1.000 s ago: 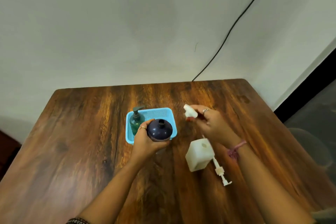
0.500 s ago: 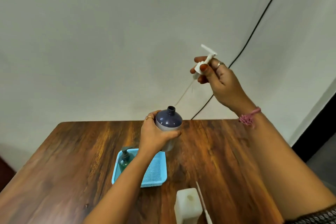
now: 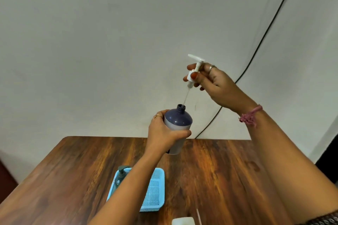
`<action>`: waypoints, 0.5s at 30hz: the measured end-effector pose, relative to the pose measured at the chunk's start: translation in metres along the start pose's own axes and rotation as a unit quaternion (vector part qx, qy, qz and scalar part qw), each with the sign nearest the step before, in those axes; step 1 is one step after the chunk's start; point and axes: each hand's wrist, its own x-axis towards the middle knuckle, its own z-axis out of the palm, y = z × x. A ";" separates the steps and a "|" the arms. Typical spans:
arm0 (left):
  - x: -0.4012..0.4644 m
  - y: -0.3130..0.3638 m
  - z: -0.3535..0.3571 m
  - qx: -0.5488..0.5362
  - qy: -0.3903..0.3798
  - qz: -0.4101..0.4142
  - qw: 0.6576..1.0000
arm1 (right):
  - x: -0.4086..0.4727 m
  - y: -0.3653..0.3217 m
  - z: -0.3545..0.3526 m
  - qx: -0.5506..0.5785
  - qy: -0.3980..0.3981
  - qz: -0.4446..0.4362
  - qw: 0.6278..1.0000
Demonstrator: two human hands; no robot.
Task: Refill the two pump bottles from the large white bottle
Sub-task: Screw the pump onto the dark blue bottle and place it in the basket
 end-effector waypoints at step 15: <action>0.004 0.023 0.003 -0.023 0.018 0.028 0.999 | -0.005 0.020 0.004 -0.008 -0.061 0.033 0.998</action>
